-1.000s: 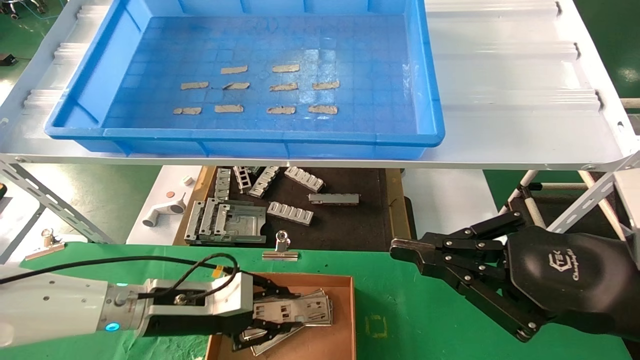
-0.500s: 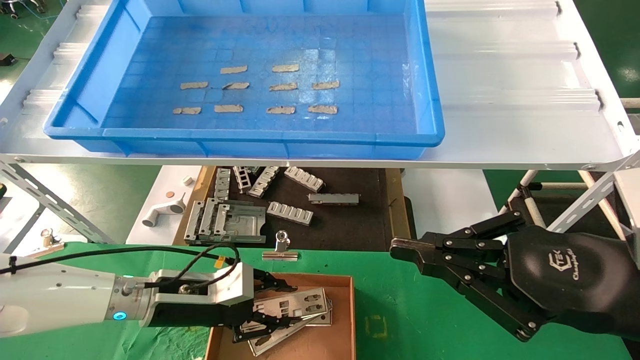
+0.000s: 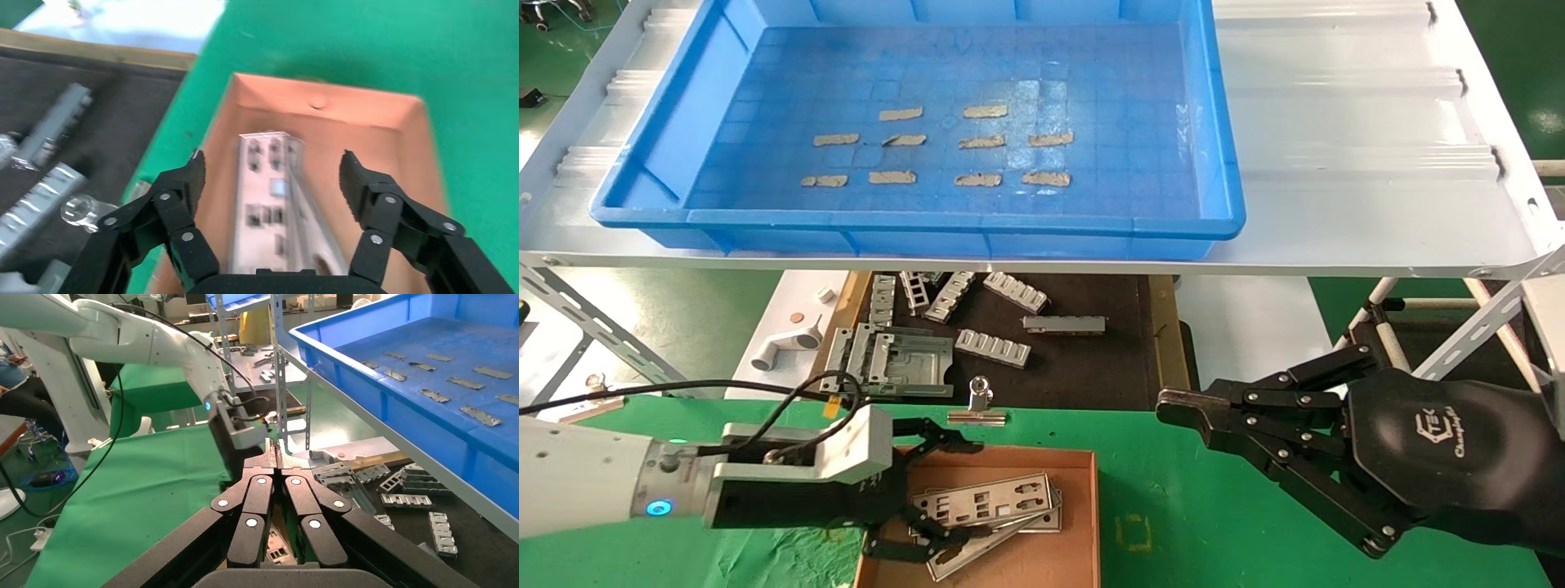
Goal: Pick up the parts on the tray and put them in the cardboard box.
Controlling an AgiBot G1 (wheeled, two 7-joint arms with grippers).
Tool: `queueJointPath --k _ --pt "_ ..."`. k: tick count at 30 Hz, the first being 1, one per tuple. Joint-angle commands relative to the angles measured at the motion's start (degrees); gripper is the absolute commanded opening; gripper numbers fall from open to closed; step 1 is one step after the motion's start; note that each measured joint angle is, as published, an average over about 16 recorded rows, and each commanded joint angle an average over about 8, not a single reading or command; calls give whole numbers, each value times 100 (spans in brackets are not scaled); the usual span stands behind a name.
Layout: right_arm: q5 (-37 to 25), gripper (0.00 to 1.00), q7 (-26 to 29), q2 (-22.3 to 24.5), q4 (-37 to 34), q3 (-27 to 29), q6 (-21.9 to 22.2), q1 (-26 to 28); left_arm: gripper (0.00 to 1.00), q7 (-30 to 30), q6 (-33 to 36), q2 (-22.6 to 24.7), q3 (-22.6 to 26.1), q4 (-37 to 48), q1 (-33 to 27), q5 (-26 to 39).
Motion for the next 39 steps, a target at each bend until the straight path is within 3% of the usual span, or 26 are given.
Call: queueJointPath --k 1,39 --pt "0 100 0 0 0 0 0 0 100 -47 60 -39 -43 -39 10 -45" --pt "0 100 0 0 0 0 0 0 100 -1940 752 -1034 -2233 -2298 924 -891"
